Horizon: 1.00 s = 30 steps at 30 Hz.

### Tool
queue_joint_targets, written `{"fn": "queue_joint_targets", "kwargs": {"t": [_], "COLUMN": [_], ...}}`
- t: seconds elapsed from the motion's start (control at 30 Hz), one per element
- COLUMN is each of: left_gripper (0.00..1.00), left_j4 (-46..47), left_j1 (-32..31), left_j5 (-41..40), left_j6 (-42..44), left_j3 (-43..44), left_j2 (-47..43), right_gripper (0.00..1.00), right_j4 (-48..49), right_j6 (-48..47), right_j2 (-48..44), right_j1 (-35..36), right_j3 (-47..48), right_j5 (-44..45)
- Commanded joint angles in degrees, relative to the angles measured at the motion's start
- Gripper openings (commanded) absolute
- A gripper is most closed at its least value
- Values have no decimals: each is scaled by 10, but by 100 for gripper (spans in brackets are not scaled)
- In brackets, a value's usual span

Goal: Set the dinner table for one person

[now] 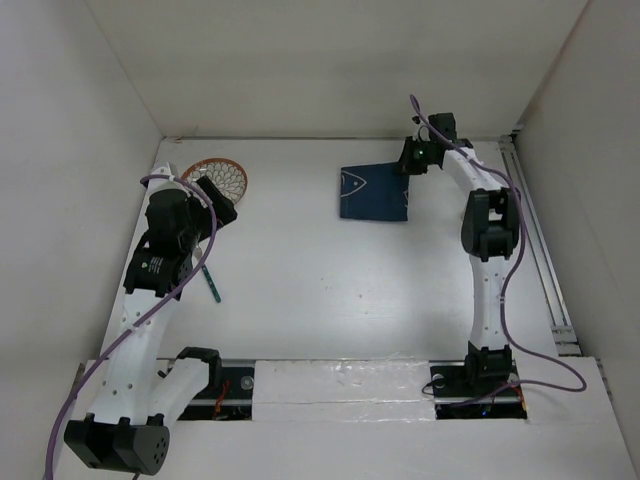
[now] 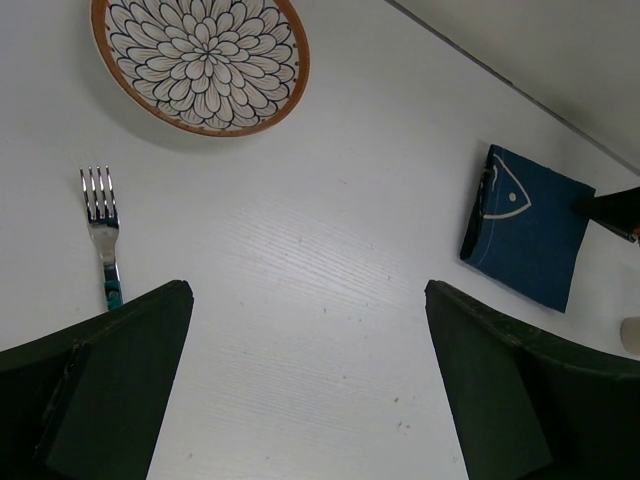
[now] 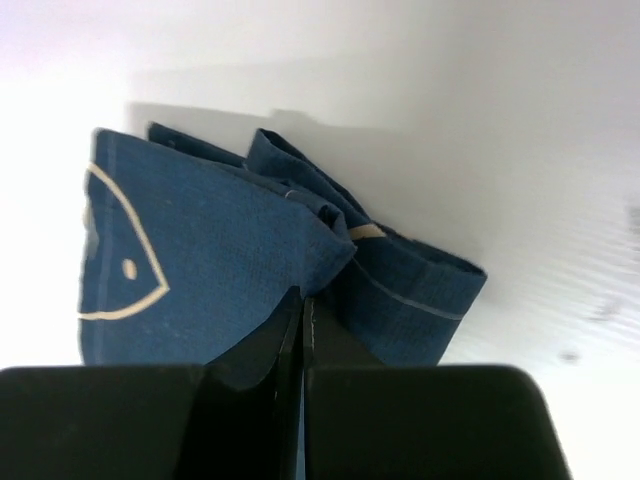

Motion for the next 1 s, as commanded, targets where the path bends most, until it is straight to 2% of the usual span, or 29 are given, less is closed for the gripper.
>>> {"fn": "queue_joint_targets", "kwargs": {"t": [0.0, 0.2, 0.33, 0.43, 0.67, 0.7, 0.77, 0.87, 0.9, 0.93, 0.97], "left_gripper": [100, 100, 100, 100, 100, 100, 100, 100, 100, 100, 100], "left_j4": [25, 25, 25, 25, 25, 30, 30, 30, 30, 30, 30], "left_j1": [1, 1, 1, 1, 1, 1, 1, 1, 1, 1, 1], "left_j5": [4, 4, 4, 4, 18, 24, 32, 45, 45, 45, 45], "left_j6": [8, 8, 8, 8, 8, 8, 8, 8, 8, 8, 8], "left_j3": [6, 6, 6, 6, 6, 6, 6, 6, 6, 6, 11], "left_j2": [-3, -8, -8, -8, 4, 4, 11, 17, 23, 23, 23], "right_gripper": [0, 0, 2, 3, 14, 25, 33, 62, 66, 88, 100], "right_j4": [76, 213, 234, 264, 313, 320, 338, 356, 356, 356, 356], "right_j6": [13, 29, 24, 24, -18, -25, -32, -32, -32, -32, -14], "right_j2": [-71, -187, -238, -286, -410, -427, -481, -571, -598, -626, -679], "right_j1": [21, 62, 92, 117, 196, 215, 235, 282, 294, 319, 331], "right_j3": [-19, -147, -199, -273, -472, -499, -580, -684, -706, -726, -756], "right_j5": [-36, -57, -80, -98, -115, -120, -120, -128, -106, -88, -68]}}
